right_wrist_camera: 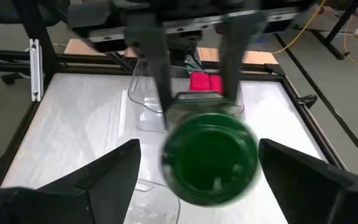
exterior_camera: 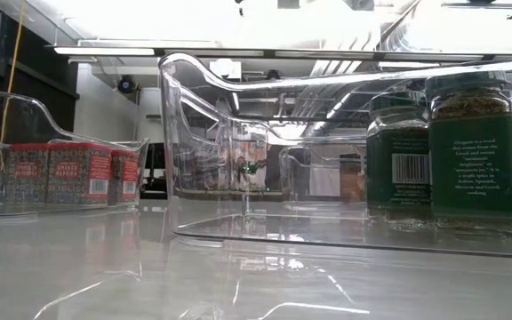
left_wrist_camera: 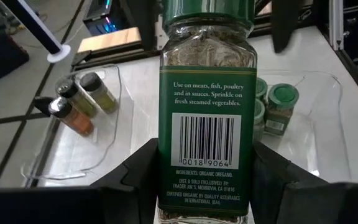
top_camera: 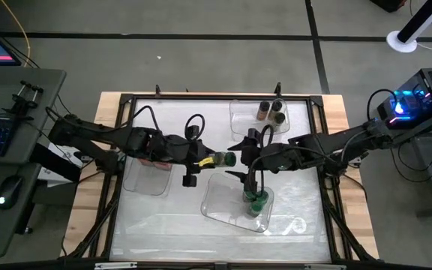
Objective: Sort spices by type
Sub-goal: Put the green seasoning bottle into the bottom right transparent bin
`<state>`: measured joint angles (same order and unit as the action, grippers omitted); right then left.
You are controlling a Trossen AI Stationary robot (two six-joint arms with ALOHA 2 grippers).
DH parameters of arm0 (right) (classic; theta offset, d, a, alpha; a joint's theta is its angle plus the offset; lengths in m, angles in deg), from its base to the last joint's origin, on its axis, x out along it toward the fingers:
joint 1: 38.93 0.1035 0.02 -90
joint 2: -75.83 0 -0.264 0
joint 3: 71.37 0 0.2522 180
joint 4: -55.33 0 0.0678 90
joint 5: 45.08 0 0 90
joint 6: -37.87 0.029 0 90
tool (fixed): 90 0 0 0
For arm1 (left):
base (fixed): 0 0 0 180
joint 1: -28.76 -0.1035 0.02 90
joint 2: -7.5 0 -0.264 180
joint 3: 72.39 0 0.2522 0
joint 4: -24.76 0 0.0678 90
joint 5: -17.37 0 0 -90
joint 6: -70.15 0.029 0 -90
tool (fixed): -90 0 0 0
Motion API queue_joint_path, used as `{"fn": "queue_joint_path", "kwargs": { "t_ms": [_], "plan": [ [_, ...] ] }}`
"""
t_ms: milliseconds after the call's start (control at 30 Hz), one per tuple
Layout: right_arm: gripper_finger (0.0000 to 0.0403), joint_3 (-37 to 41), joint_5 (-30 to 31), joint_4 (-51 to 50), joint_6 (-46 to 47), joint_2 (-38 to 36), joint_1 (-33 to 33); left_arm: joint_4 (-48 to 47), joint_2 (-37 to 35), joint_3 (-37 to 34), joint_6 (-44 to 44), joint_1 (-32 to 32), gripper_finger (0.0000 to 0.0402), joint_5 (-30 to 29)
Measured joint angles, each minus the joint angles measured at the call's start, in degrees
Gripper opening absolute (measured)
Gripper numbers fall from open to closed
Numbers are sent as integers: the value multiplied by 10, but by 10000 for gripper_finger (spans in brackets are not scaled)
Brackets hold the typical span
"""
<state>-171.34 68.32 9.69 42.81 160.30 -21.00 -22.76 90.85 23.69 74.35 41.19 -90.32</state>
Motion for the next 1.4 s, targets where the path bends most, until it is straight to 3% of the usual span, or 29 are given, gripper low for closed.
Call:
{"fn": "queue_joint_path", "kwargs": {
  "t_ms": [300,733,1033,1133,1267,1400],
  "plan": [
    [320,0,4,2,-4,25,-3,7,0,0,16,0,151,7],
    [201,0,23,26,4,30,-7,9,12,1,28,-2,151,17],
    [196,0,23,19,42,30,2,4,11,1,22,-4,155,42],
    [196,0,21,0,79,31,9,-15,11,2,12,-3,224,38],
    [196,0,14,-57,135,29,24,-122,3,14,8,-4,325,31],
    [196,0,-16,-113,198,28,45,-216,-12,17,-24,-6,358,-10]
  ]
}}
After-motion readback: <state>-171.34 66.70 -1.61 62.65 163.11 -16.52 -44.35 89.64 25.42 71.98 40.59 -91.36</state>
